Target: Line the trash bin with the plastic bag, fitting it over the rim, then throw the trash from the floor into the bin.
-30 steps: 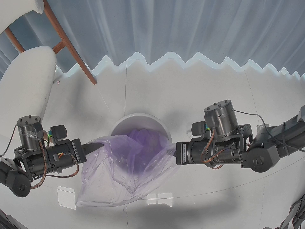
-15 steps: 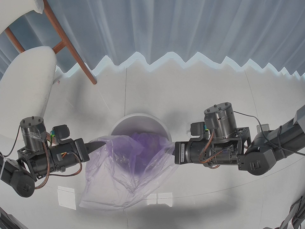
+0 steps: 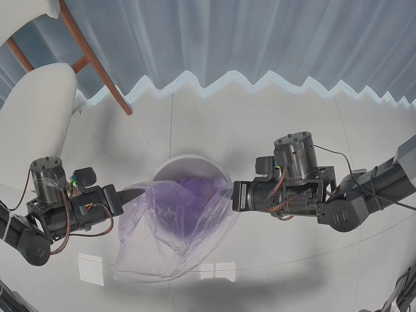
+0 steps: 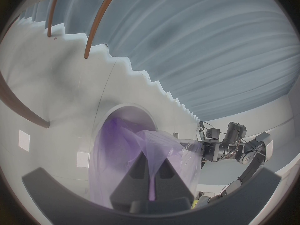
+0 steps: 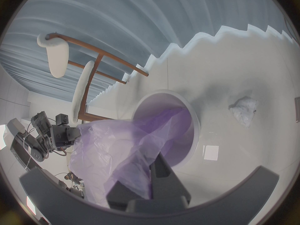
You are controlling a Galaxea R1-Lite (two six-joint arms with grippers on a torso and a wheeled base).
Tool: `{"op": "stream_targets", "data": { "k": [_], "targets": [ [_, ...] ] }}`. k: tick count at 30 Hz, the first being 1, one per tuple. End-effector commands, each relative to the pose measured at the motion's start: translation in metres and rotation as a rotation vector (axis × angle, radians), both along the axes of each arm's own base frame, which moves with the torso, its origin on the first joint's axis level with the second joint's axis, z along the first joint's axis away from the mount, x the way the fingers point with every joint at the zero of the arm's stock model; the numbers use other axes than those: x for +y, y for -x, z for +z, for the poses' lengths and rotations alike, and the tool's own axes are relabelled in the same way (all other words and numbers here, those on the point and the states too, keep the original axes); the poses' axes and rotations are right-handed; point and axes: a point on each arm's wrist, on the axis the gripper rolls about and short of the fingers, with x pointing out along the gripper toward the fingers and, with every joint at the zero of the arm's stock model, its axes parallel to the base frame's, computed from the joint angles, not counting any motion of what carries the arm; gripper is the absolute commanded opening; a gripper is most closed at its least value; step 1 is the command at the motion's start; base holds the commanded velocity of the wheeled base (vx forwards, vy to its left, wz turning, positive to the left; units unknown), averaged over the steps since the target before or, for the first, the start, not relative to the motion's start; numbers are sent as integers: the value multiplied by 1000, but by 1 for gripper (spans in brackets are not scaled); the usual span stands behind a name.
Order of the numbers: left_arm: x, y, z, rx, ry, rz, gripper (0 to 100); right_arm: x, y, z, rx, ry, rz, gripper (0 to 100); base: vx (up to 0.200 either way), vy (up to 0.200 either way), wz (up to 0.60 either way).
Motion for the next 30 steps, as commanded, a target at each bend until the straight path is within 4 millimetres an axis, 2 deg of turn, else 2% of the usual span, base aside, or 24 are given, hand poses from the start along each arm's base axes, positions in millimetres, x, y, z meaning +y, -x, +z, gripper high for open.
{"op": "stream_targets", "data": {
  "k": [1, 19, 24, 30],
  "targets": [
    [1, -5, 4, -5, 22, 13, 0, 4, -8, 3, -16, -14, -7, 0, 0, 0, 0],
    [4, -27, 9, 8, 130, 160, 0, -4, -59, 21, -59, -109, -124, 0, 0, 0, 0],
    [1, -39, 11, -11, 152, 206, 0, -7, -80, 29, -99, -139, -155, 0, 0, 0, 0],
    [-3, -56, 23, -46, 201, 232, 0, -9, -99, 37, -129, -157, -181, 0, 0, 0, 0]
  ]
}}
